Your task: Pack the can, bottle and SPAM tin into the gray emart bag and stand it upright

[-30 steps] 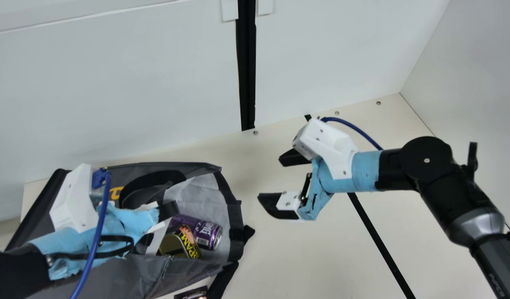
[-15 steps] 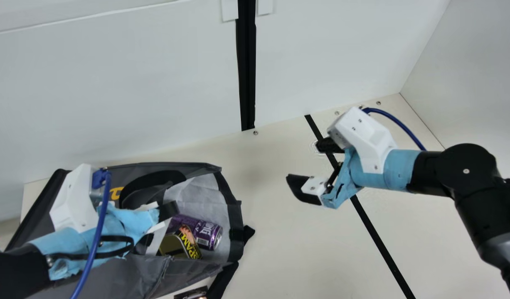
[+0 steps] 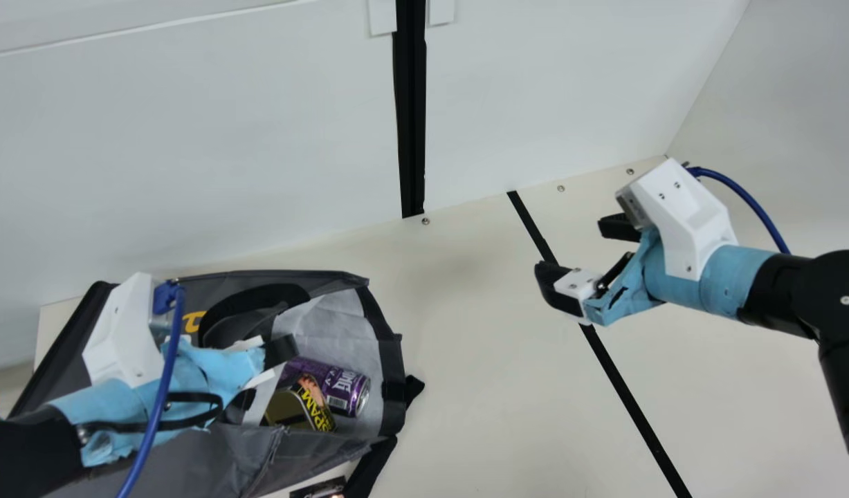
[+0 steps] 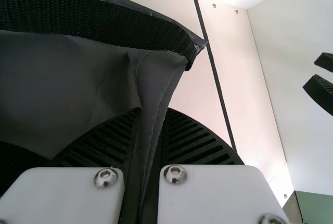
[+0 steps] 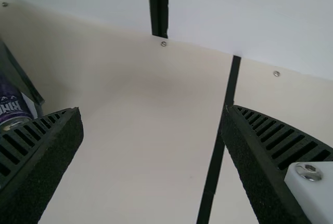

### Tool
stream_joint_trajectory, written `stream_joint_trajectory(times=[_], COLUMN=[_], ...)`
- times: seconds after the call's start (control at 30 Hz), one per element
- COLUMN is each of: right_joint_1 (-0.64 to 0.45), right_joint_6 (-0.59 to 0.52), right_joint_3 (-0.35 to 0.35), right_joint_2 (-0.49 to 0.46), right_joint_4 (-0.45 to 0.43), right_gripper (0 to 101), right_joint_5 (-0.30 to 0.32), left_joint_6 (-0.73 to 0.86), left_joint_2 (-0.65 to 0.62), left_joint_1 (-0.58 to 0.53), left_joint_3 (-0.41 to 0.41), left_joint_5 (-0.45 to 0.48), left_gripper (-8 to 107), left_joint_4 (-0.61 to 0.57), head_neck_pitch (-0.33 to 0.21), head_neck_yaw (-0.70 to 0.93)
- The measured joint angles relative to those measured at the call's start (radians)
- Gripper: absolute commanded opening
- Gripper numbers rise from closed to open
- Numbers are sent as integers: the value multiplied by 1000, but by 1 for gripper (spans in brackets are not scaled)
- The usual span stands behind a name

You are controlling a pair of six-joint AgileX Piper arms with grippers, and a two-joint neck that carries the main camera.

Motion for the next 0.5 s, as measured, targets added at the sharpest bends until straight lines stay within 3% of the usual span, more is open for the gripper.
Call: stream_joint_trajectory(times=[0.5], right_joint_1=[-125], right_joint_6=[107], right_joint_3=[-15], right_joint_2=[-73], right_joint_4=[-145], right_gripper=[95], right_joint_5=[-15], left_joint_6=[0], left_joint_2=[0], left_joint_1=[0], left_joint_3=[0], left_joint_5=[0], left_gripper=[-8], left_joint_4=[0], head_neck_pitch=[2], head_neck_yaw=[0])
